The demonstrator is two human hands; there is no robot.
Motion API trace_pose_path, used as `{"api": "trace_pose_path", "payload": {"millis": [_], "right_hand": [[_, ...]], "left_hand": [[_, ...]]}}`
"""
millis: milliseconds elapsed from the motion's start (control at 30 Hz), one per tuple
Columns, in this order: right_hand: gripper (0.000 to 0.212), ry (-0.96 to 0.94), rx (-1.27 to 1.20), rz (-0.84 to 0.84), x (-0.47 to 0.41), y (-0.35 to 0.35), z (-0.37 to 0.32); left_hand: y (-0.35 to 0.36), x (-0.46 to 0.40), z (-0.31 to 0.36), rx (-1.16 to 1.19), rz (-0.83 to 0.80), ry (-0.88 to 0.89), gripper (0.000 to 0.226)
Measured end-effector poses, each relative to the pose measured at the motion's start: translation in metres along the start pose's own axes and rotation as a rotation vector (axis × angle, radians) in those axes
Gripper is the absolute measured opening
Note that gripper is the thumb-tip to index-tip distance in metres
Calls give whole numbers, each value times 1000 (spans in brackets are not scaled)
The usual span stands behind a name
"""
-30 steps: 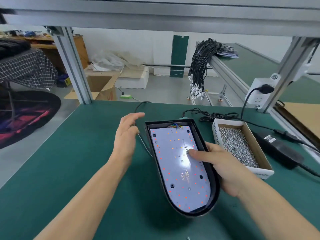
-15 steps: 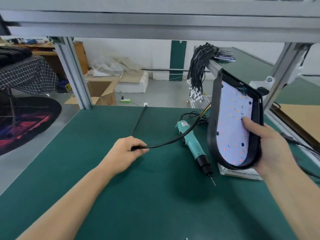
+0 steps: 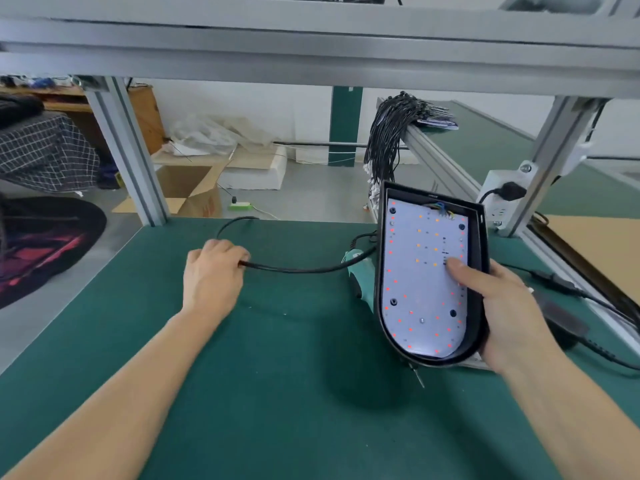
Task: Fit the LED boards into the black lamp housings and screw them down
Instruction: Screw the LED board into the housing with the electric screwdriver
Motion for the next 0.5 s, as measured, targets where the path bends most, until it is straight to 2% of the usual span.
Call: {"api": "trace_pose_path", "payload": {"millis": [100,167,200,267,300,367,400,500], "right_hand": [[20,-4,13,-37,3,-2,-5],[20,12,37,-30,5,-9,-5],[19,19,45,-13,6,-12,-4],[19,20,41,31,4,-17,1],[20,16,32,61,3,-18,3],[18,-1,47,88,0,-19,6],[18,-5,80,77,-2,-16,7],[20,34,156,42,-5,-5,11]], "left_hand": [[-12,-22,-50,18,114,-320,26],[-35,-19,-66,40,272,-406,27],[-46,-14,-65,78,365,-379,26],[-67,4,-43,184,513,-172,26],[-72,17,-27,209,527,-50,27],[-73,45,2,214,436,148,23],[-68,56,10,204,360,189,18],[-52,75,8,178,136,61,17]]}}
Point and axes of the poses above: each hand's wrist, its own x-axis away from the middle knuckle, its own y-axis out of the palm, z = x × y, the point moved 6 cm from there along -x, towards the middle knuckle, and after that the axes turned 5 degrees about -z, right-handed, at the moved point
